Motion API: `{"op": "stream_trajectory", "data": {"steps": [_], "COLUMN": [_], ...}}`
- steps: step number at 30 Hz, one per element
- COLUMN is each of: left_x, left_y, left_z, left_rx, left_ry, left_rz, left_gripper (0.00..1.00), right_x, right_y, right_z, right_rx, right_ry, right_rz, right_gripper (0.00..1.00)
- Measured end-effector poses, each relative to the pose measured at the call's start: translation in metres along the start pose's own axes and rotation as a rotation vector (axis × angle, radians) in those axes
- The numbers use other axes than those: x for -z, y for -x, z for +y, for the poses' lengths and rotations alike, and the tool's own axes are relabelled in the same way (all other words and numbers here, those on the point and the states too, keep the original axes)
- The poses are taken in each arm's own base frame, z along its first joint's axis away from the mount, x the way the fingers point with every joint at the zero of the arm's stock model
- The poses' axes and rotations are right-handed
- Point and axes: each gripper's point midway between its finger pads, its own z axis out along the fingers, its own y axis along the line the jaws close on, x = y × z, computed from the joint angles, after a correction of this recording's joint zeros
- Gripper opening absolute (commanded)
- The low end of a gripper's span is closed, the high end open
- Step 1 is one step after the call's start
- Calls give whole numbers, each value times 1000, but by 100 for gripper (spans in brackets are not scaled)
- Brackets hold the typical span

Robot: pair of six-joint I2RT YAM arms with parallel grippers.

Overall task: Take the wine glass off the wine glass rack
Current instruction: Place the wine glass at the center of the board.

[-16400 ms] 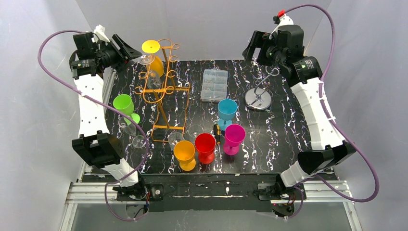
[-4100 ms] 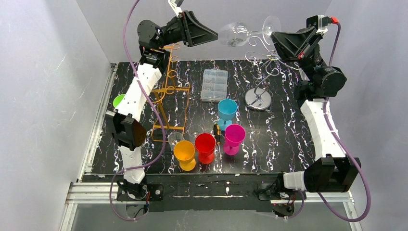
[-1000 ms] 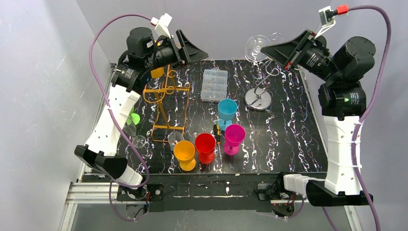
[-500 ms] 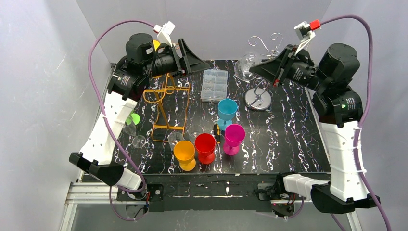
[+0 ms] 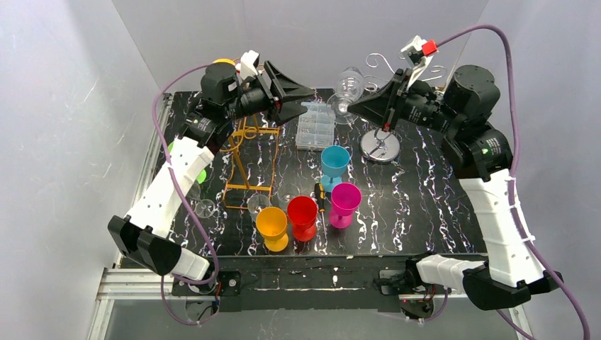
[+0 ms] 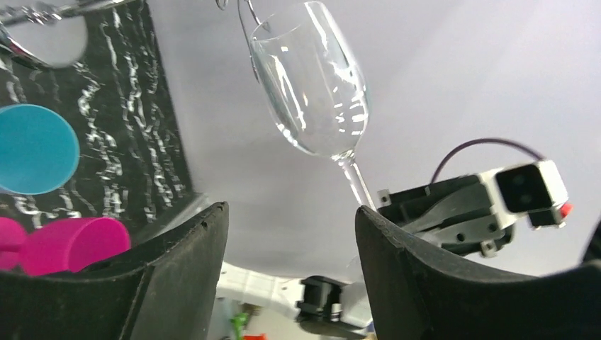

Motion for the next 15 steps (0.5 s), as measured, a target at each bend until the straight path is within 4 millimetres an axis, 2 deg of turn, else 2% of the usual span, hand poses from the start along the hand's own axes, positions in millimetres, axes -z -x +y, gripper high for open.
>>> {"op": "stream_trajectory", "data": {"steps": [5, 10, 15], "left_x": [-10, -9, -10], "left_y": [5, 6, -3], "left_z": [-3, -22, -35], "left_rx": [168, 227, 260], "left_ry": [-58, -127, -162], "left_rz": [-14, -8, 31], "left_gripper": [62, 59, 54], "right_x": [-12, -22, -31], "right_y": [-10, -14, -13], "right_z": [3, 12, 22], "right_rx": [44, 91, 132], "right_ry": [39, 81, 113], "right_rz": [5, -6, -23], "right_gripper": [1, 1, 1]}}
